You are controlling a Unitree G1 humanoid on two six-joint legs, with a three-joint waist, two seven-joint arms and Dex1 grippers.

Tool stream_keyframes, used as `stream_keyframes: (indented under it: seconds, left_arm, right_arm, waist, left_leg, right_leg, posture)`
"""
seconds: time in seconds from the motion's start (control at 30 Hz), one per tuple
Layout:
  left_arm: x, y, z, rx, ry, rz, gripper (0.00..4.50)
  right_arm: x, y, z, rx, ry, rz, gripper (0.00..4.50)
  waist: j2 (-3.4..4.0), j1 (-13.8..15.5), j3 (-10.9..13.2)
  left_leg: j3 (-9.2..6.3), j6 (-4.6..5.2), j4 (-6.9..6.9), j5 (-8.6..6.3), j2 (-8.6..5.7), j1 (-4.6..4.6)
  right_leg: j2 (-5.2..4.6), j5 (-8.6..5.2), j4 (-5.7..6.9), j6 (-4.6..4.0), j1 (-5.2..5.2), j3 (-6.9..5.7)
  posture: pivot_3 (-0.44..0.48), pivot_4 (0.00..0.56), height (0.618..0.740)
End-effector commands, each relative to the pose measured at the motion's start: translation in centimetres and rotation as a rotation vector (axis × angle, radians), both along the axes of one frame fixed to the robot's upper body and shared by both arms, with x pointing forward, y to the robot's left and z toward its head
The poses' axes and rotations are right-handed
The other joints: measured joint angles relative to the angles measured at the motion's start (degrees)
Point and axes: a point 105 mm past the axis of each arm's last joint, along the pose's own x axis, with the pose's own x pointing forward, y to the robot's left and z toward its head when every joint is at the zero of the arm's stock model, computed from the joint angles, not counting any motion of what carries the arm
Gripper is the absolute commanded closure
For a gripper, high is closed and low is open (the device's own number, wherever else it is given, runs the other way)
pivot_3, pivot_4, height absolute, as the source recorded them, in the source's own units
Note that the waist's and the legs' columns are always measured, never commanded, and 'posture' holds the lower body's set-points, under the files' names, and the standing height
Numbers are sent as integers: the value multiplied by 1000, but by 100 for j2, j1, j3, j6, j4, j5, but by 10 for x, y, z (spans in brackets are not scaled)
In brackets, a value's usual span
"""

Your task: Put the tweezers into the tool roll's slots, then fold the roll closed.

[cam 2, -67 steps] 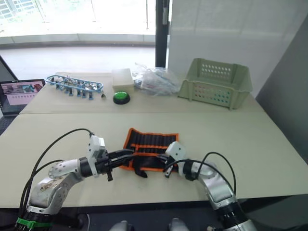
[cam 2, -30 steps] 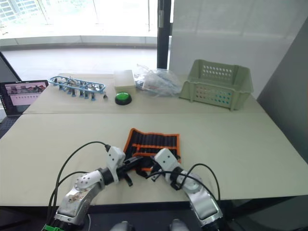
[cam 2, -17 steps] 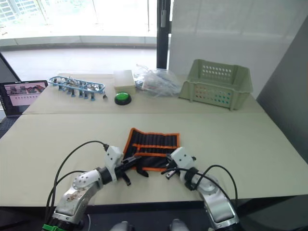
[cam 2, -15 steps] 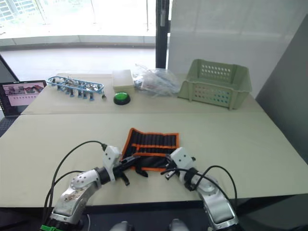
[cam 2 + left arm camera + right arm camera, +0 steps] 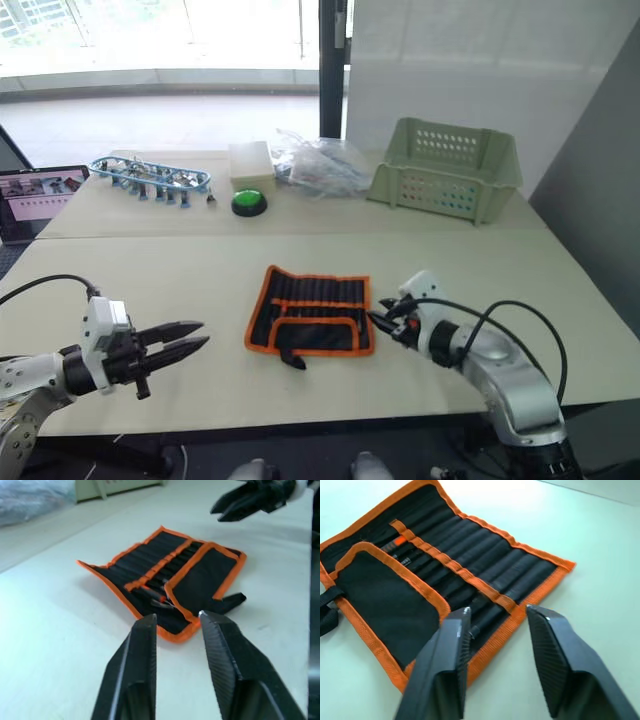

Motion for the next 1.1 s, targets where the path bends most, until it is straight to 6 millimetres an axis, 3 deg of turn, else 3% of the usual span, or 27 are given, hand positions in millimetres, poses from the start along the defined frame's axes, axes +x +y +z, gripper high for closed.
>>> stream_keyframes:
  seconds: [0.03, 0.1, 0.2, 0.33, 0.6, 0.9, 1.1]
  left_arm:
    - [-5, 5, 9, 3, -45, -43, 1687]
    - [-6, 7, 7, 14, -49, -51, 1035]
    - [-4, 9, 5, 30, -71, -45, 42]
    - [-2, 6, 6, 28, -87, -36, 12]
    - [0, 2, 4, 25, -91, -36, 12]
    - [1, 2, 4, 28, -91, -29, 12]
    - [1, 2, 3, 31, -81, -34, 0]
  right_arm:
    - [4, -10, -3, 47, 122, -44, 1260]
    - [5, -10, -11, 81, 215, -59, 592]
    - [6, -5, -26, 148, 370, -76, 586]
    - [10, 8, -29, 235, 459, -64, 586]
    - [14, 40, -13, 470, 592, 6, 586]
    - [28, 25, -7, 580, 613, -85, 586]
    - [29, 15, -10, 564, 610, -126, 2400]
  waist:
    - [-1, -7, 0]
    - [-1, -3, 1]
    - [-1, -31, 1]
    - [-6, -86, 0]
    - [-4, -169, 1]
    - [0, -171, 4]
    - [4, -171, 7]
  left_leg:
    - [0, 0, -2, 0, 0, -1]
    - [0, 0, -9, 0, 0, -3]
    - [0, 0, -17, 0, -1, -6]
    - [-1, 1, -23, -1, 2, -3]
    - [-2, 1, -25, 0, 11, 3]
    - [-3, 1, -26, 0, 8, -4]
    - [-3, 1, -27, 0, 7, -6]
  right_leg:
    - [0, 0, 0, 0, -1, 0]
    - [0, -1, -2, -1, -2, 0]
    - [0, 3, -3, 6, -4, 1]
    - [5, 20, -3, 36, -3, 0]
    - [17, 21, 10, 33, -5, 1]
    - [14, 21, 4, 34, -6, 2]
    - [14, 21, 3, 34, -9, 2]
  posture:
    - [0, 150, 725]
    - [0, 150, 725]
    - [0, 150, 725]
    - [0, 150, 725]
    - [0, 150, 725]
    - [0, 150, 725]
    - [0, 150, 725]
